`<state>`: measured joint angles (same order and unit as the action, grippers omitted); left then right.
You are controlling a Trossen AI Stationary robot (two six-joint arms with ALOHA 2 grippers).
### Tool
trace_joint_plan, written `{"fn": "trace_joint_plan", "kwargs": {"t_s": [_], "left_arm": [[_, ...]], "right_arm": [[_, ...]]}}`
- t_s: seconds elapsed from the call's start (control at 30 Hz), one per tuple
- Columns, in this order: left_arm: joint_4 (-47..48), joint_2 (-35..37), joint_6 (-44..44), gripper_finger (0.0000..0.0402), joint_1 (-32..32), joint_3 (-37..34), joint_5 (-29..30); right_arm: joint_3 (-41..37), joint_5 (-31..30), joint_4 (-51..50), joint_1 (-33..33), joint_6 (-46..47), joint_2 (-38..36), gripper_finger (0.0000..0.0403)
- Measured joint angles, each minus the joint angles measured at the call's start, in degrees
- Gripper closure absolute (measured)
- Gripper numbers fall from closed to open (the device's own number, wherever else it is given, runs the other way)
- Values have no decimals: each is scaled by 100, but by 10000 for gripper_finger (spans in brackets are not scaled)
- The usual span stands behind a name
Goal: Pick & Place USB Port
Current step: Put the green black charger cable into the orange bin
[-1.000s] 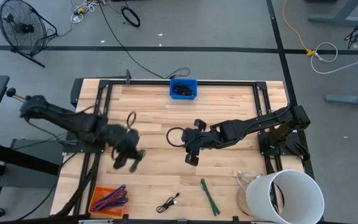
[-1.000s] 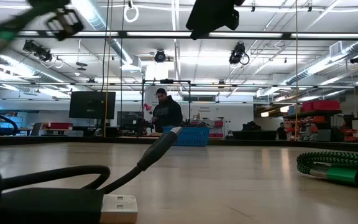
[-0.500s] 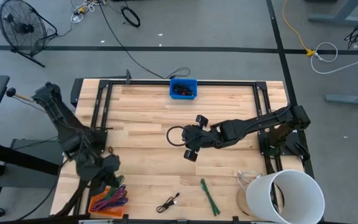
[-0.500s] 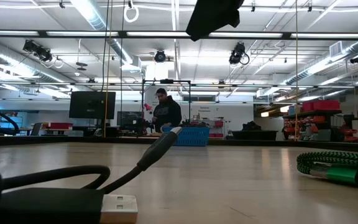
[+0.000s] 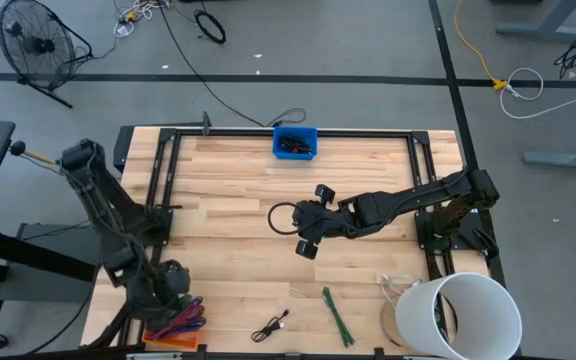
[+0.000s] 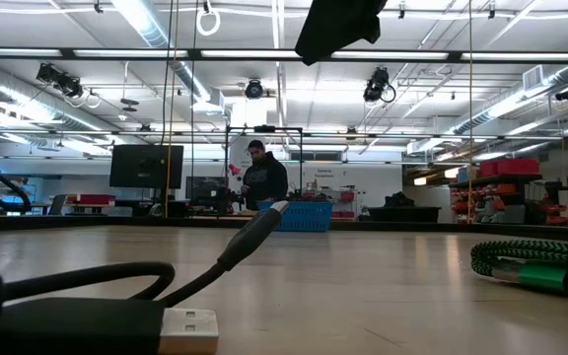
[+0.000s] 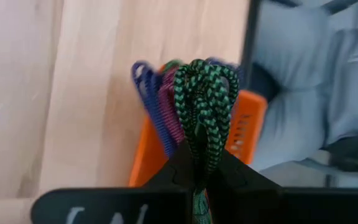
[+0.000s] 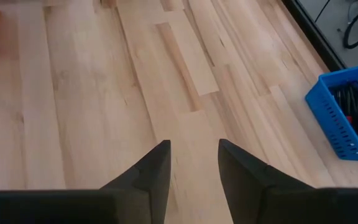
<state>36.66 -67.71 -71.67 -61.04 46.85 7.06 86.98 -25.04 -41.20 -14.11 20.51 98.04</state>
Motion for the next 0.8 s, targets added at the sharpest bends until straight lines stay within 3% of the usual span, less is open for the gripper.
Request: {"fn": "trace_joint_plan", "kwargs": {"t_s": [0.53,0.8], "left_arm": [[118,-549,-383,385,5,2,-277],[80,-587,-429,313,4,2,-528]], "right_arm": [[0,-2,10,0,-2,-2,269],[0,-2,10,2,0,-2,269]]}}
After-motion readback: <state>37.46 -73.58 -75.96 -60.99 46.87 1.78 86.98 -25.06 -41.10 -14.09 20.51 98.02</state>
